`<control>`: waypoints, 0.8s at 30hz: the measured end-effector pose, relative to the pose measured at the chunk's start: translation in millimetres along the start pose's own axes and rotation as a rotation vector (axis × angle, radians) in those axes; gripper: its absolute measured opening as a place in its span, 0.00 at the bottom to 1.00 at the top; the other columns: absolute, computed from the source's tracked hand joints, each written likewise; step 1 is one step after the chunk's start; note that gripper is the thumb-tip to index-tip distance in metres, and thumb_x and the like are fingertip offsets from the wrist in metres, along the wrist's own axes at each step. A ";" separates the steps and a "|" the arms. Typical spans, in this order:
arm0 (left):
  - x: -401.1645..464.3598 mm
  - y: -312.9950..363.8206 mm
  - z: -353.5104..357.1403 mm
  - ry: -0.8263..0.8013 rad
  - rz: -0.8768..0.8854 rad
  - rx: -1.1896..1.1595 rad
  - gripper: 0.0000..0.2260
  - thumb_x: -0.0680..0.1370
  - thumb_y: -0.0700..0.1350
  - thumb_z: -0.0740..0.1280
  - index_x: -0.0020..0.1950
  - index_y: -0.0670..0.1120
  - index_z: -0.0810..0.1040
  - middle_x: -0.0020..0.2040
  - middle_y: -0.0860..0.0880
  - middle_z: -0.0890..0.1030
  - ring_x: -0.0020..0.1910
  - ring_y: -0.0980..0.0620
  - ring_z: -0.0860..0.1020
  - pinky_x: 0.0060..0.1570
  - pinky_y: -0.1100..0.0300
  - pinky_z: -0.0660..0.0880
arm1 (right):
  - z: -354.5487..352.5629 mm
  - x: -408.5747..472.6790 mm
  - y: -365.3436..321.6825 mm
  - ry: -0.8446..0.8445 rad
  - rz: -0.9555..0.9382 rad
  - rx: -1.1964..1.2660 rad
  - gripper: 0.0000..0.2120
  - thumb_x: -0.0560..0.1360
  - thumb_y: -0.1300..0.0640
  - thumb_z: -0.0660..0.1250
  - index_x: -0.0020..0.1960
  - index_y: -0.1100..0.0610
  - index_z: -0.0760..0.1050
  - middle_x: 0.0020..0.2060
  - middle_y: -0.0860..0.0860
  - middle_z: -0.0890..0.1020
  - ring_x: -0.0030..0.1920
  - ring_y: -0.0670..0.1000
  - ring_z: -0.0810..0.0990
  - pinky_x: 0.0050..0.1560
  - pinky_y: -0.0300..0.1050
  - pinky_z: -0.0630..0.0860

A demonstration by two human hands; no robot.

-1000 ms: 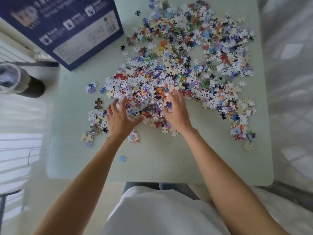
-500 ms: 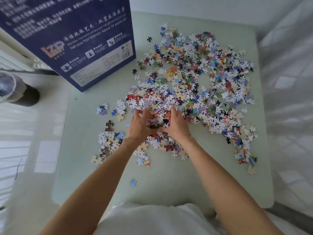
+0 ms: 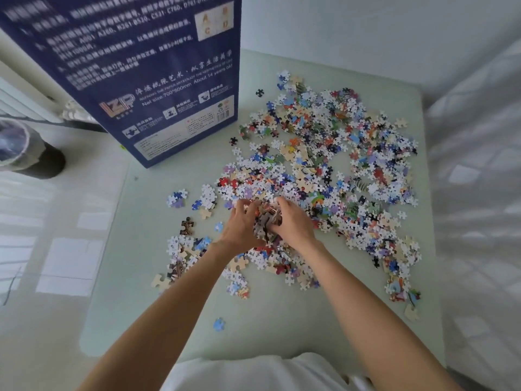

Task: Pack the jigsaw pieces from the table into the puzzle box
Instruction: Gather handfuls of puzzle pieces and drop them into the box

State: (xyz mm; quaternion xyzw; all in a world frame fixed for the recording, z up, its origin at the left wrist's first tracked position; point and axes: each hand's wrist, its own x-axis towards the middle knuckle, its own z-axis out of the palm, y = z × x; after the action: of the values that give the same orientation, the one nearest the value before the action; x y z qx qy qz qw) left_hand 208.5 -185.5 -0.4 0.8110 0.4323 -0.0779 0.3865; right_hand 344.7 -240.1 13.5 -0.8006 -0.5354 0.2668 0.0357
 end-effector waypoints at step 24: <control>26.8 12.5 -4.7 0.088 -0.038 0.139 0.46 0.65 0.56 0.76 0.75 0.48 0.54 0.69 0.47 0.61 0.66 0.46 0.59 0.67 0.54 0.62 | -13.0 30.6 15.7 -0.139 -0.024 -0.052 0.41 0.67 0.54 0.75 0.72 0.53 0.54 0.71 0.57 0.55 0.68 0.59 0.61 0.57 0.46 0.70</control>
State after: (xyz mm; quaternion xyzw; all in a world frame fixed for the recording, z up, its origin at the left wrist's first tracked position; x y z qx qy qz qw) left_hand 233.5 -169.2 -2.5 0.8300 0.4578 -0.0794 0.3084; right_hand 372.6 -216.9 7.4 -0.7742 -0.5528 0.3075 -0.0192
